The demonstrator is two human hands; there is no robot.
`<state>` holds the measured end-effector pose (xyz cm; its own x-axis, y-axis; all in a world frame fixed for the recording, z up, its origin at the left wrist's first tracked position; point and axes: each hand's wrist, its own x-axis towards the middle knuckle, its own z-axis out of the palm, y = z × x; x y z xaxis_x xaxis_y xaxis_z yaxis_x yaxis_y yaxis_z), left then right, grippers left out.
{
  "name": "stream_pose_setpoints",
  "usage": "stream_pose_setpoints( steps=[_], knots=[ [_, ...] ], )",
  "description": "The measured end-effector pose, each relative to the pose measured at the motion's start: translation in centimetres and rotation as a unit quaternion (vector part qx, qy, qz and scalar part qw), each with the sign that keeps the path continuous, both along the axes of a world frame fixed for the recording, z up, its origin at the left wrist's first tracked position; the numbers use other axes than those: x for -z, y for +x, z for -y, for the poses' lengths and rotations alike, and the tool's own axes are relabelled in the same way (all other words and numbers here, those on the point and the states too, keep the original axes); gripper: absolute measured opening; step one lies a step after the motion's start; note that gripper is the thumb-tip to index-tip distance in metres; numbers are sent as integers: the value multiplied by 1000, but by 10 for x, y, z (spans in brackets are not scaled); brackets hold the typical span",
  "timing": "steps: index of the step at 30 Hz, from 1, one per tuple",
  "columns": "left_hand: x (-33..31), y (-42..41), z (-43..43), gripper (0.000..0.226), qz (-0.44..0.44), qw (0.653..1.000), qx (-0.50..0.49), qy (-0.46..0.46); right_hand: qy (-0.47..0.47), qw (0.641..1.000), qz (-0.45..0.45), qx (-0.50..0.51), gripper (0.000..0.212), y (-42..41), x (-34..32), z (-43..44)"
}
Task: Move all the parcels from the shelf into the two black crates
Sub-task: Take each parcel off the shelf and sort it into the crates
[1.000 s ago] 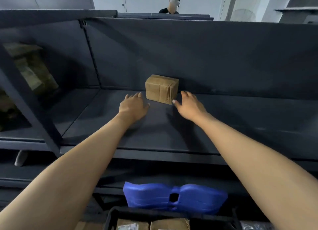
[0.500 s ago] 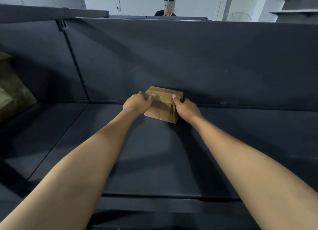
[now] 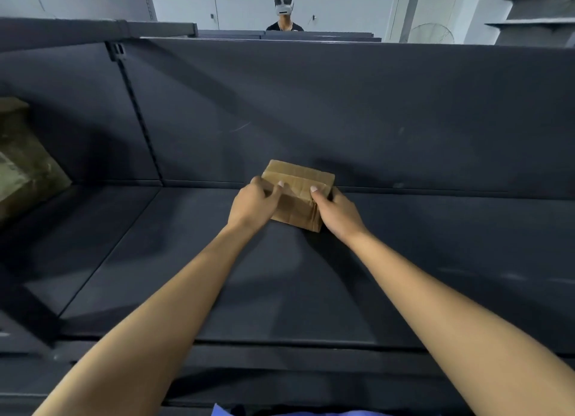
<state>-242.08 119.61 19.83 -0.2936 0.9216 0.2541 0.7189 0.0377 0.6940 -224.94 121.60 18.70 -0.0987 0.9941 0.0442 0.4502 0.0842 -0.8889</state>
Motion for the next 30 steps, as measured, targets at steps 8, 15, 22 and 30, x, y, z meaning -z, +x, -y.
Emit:
stream_pose_setpoints(
  steps=[8, 15, 22, 30],
  knots=[
    [11, 38, 111, 28, 42, 998, -7, 53, 19, 999, -49, 5, 47, 34, 10, 91],
    [2, 63, 193, 23, 58, 995, -13, 77, 23, 997, -76, -14, 44, 59, 4, 172],
    [-6, 81, 268, 28, 84, 993, -12, 76, 36, 994, -101, -5, 45, 74, -7, 252],
    [27, 94, 392, 32, 119, 992, 19, 44, 36, 996, -77, 5, 54, 91, 24, 377]
  ],
)
